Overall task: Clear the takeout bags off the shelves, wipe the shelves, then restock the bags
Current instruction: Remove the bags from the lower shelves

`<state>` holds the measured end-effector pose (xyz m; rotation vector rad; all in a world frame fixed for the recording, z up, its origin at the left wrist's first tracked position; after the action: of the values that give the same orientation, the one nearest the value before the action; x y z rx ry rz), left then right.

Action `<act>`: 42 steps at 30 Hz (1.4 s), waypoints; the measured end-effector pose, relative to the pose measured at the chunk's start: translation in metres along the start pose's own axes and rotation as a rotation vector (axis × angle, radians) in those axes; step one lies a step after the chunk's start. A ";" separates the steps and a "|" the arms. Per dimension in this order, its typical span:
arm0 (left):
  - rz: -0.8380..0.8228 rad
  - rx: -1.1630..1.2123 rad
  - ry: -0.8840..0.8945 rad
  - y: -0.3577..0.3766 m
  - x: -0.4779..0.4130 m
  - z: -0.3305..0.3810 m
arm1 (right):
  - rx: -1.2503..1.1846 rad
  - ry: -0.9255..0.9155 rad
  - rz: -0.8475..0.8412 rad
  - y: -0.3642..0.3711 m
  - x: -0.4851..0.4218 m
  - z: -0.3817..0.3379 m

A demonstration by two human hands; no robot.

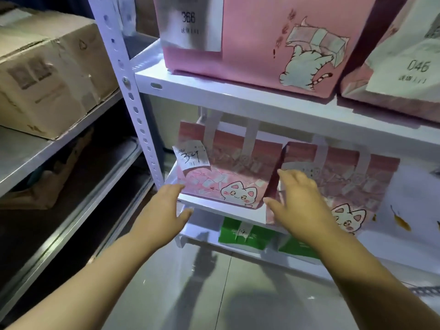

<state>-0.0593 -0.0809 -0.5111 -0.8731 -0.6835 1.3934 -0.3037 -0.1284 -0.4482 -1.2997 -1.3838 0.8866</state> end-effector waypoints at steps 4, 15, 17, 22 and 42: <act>0.065 0.079 0.047 0.013 -0.025 -0.027 | 0.077 0.042 0.087 0.010 -0.024 -0.014; 0.133 0.164 0.075 0.035 -0.065 -0.053 | 0.288 0.236 0.102 0.023 -0.058 -0.019; 0.107 0.158 0.067 0.038 -0.065 -0.055 | 0.293 0.231 0.105 0.025 -0.061 -0.021; 0.093 0.151 0.078 0.039 -0.066 -0.058 | 0.285 0.212 0.180 0.025 -0.062 -0.025; 0.085 0.146 -0.030 0.057 -0.031 -0.014 | -0.022 0.039 0.302 0.002 -0.010 0.012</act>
<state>-0.0804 -0.1152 -0.5635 -0.7746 -0.5656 1.5154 -0.3159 -0.1360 -0.4547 -1.5612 -1.1877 1.0427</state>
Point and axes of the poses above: each hand's wrist, its own x-axis away from the middle knuckle, its own y-axis out of the palm, z = x × y, the point moved 10 cm from there along -x, towards the middle knuckle, and after that the axes turned 15 degrees about y, right-handed, at the moved point
